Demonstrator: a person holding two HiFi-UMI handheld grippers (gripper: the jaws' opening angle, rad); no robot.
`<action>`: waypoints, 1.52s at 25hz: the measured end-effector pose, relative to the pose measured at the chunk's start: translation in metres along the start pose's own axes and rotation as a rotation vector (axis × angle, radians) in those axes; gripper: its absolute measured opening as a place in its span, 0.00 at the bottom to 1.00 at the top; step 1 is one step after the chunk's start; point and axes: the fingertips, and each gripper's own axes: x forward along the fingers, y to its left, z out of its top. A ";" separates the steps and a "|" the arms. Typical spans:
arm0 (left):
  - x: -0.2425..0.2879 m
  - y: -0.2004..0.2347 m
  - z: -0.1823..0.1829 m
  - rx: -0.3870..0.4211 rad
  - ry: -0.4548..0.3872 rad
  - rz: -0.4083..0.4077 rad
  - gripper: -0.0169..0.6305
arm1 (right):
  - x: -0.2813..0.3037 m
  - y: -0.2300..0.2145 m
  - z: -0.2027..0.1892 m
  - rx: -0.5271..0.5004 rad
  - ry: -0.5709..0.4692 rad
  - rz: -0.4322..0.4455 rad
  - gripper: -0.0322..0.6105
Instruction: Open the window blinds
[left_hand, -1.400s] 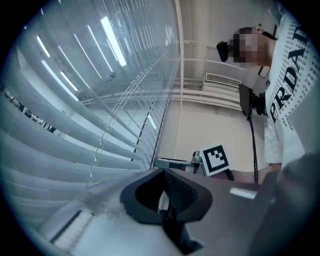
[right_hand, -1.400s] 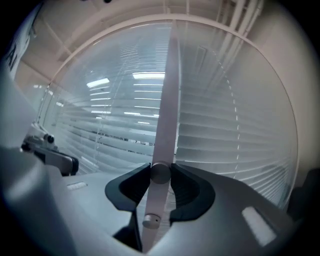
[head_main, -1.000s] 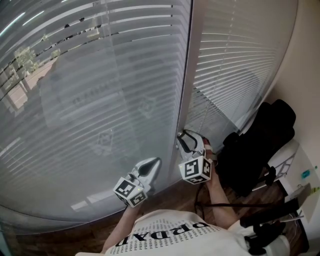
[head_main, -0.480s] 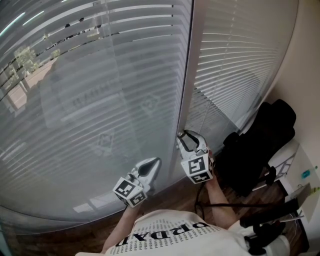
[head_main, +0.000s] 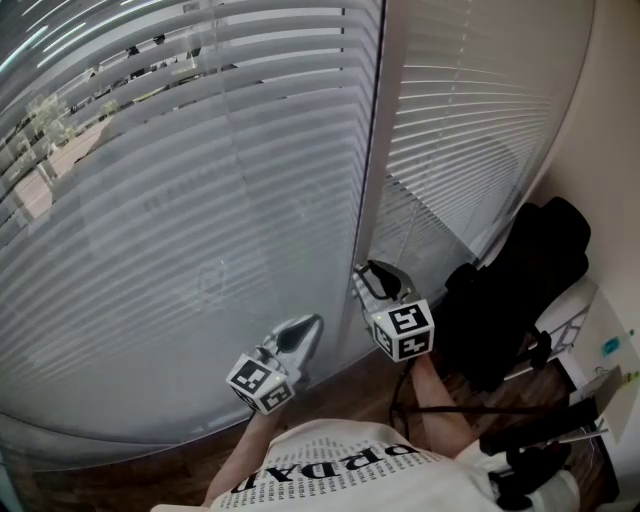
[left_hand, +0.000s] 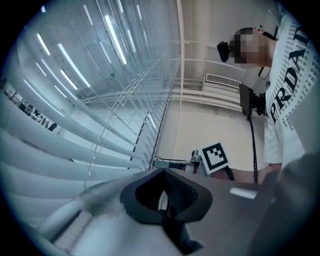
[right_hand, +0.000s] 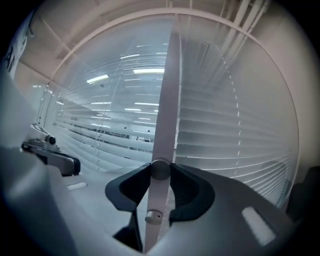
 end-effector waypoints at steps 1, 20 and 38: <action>0.000 0.000 0.000 0.001 0.000 -0.001 0.01 | 0.000 -0.001 0.000 0.018 -0.002 0.002 0.26; -0.005 0.001 0.000 0.008 -0.006 0.008 0.01 | 0.003 0.010 0.000 -0.631 0.071 -0.059 0.27; -0.004 0.001 0.003 0.002 0.001 0.005 0.01 | 0.000 0.001 0.004 -0.069 -0.002 -0.005 0.26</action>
